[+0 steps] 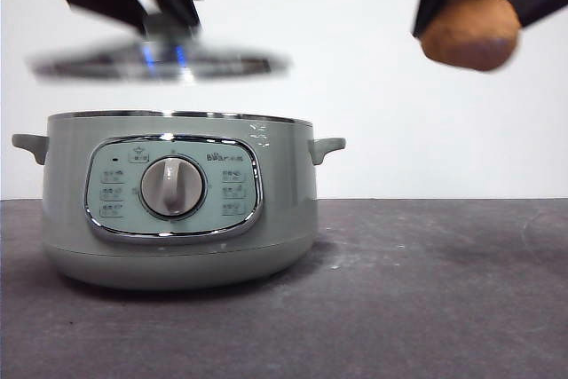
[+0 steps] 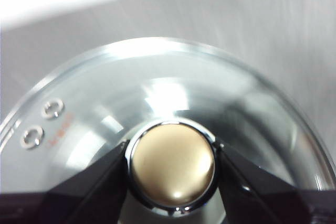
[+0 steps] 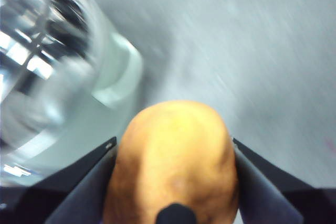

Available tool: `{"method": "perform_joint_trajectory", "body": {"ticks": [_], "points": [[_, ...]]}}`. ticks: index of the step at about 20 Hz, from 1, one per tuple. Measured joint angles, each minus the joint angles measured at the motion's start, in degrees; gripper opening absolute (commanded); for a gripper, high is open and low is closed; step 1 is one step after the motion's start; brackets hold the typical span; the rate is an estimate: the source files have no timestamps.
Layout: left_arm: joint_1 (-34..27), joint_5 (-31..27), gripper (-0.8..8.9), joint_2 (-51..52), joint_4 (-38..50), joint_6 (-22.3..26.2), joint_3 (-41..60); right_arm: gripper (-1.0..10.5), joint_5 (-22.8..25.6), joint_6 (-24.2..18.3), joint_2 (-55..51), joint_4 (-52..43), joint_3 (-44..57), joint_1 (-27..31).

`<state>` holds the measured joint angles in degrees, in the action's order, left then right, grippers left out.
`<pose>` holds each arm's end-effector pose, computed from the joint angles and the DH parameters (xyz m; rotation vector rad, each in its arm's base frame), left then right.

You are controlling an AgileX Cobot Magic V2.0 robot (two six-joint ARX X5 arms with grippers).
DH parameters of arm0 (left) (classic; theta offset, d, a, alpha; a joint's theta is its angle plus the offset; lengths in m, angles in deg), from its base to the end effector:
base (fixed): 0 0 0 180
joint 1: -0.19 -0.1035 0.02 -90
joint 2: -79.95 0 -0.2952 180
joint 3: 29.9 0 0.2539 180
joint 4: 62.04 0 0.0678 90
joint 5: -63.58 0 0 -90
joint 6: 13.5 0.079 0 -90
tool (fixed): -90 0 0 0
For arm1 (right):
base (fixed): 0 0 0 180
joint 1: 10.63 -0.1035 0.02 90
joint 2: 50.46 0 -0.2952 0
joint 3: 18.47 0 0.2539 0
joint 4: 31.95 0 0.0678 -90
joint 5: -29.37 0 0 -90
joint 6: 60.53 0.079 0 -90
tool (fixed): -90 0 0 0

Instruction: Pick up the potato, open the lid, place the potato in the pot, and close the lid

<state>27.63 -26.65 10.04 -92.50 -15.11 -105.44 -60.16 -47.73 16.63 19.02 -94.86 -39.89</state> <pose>0.2704 -0.1400 0.3440 0.0774 0.4312 -0.4613 0.2318 0.1291 0.3188 0.0211 0.7580 0.3972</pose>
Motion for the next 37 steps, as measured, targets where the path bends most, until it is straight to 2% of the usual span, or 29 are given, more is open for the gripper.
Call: {"method": "perform_joint_trajectory", "body": {"ticks": [2,5,8,13,21,26,28,32,33,37], "points": [[-0.11,-0.26,-0.08,5.97,-0.04,0.09,-1.42,-0.1,-1.88,-0.04,0.15,-3.58,-1.03,-2.10],[0.02,-1.92,-0.08,15.10,-3.28,0.09,-1.88,-0.1,-1.99,-0.28,3.85,-5.51,-5.25,-5.92],[-0.07,-6.36,-0.08,21.75,-10.14,0.11,-1.88,-0.1,-1.99,-1.53,11.19,-5.60,-11.26,-8.81],[-0.02,-9.77,-0.08,30.12,-16.02,0.09,-1.88,-0.1,-1.99,-4.66,25.68,-4.17,-23.93,-11.76],[-0.02,-10.16,-0.08,35.58,-21.03,0.04,-1.88,-0.1,-1.99,-12.11,47.60,-3.80,-38.12,-14.67],[-0.02,-10.16,-0.08,35.52,-21.81,0.07,-1.88,-0.1,-1.97,-15.85,54.34,-2.45,-38.95,-15.12],[-0.02,-10.16,-0.08,35.34,-21.84,0.04,-1.88,0.4,-1.97,-16.90,55.01,-2.19,-38.95,-15.32],[-0.02,-10.16,-0.08,35.32,-22.14,0.04,-1.88,4.9,-1.99,-17.62,55.01,-2.23,-38.97,-15.37],[-0.02,-10.16,-0.08,35.28,-22.36,0.07,-1.88,5.5,-1.97,-17.84,55.01,-2.23,-38.97,-15.37],[-0.02,-10.40,-0.08,35.08,-22.64,0.04,-1.88,5.4,-1.97,-17.77,54.51,-1.68,-38.97,-15.69]]}}
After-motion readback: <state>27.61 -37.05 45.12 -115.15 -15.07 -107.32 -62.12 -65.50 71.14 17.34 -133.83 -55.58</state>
